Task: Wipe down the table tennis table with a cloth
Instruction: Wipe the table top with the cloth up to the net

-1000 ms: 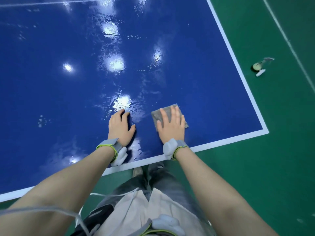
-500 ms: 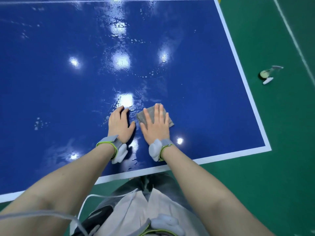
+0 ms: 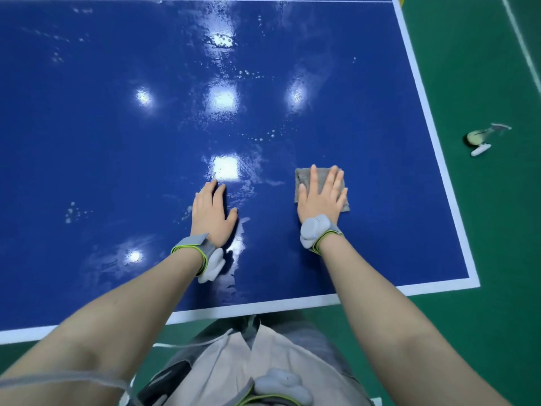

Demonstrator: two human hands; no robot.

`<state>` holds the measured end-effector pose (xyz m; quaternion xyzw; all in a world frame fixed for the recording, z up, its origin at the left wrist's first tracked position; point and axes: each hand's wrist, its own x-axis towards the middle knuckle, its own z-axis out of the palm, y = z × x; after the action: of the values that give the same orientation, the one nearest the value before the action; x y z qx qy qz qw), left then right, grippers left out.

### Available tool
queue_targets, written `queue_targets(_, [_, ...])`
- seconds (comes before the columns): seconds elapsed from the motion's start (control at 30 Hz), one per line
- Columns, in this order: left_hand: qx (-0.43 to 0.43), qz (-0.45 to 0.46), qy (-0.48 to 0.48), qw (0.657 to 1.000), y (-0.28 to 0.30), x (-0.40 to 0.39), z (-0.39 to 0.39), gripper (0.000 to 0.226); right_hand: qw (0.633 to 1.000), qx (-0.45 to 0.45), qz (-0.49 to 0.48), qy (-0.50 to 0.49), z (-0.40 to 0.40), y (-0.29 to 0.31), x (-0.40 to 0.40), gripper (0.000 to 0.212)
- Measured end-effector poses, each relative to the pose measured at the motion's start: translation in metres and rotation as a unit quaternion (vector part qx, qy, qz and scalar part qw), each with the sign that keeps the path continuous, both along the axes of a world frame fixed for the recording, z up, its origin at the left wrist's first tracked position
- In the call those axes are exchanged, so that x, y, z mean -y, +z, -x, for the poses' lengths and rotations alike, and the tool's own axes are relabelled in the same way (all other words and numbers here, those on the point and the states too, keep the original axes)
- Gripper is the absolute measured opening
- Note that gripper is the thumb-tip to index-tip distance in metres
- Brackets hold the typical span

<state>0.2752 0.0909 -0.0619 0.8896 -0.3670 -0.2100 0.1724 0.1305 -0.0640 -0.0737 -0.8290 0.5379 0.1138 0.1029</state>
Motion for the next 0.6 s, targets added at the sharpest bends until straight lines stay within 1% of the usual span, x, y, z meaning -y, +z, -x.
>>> queue_targets(0.07, [-0.005, 0.000, 0.008, 1.000, 0.000, 0.001, -0.001, 0.057, 1.000, 0.010, -0.005, 0.022, -0.017, 0.002, -0.005, 0.056])
queue_targets(0.23, [0.000, 0.019, 0.041, 0.999, 0.002, 0.008, -0.002, 0.056, 0.986, 0.018, -0.009, 0.167, -0.054, 0.001, -0.028, 0.057])
queue_targets(0.37, [0.009, 0.023, 0.047, 0.999, 0.001, 0.017, -0.009, 0.055, 0.970, 0.026, -0.011, 0.240, -0.057, 0.002, -0.033, 0.068])
queue_targets(0.47, [0.011, 0.019, 0.045, 0.999, 0.002, 0.029, -0.014, 0.055, 0.970, 0.027, -0.018, 0.239, -0.048, 0.003, -0.005, 0.060])
queue_targets(0.6, [0.013, 0.010, 0.040, 0.999, 0.002, 0.043, -0.018, 0.057, 0.987, 0.013, 0.007, 0.162, -0.037, 0.001, 0.045, 0.057])
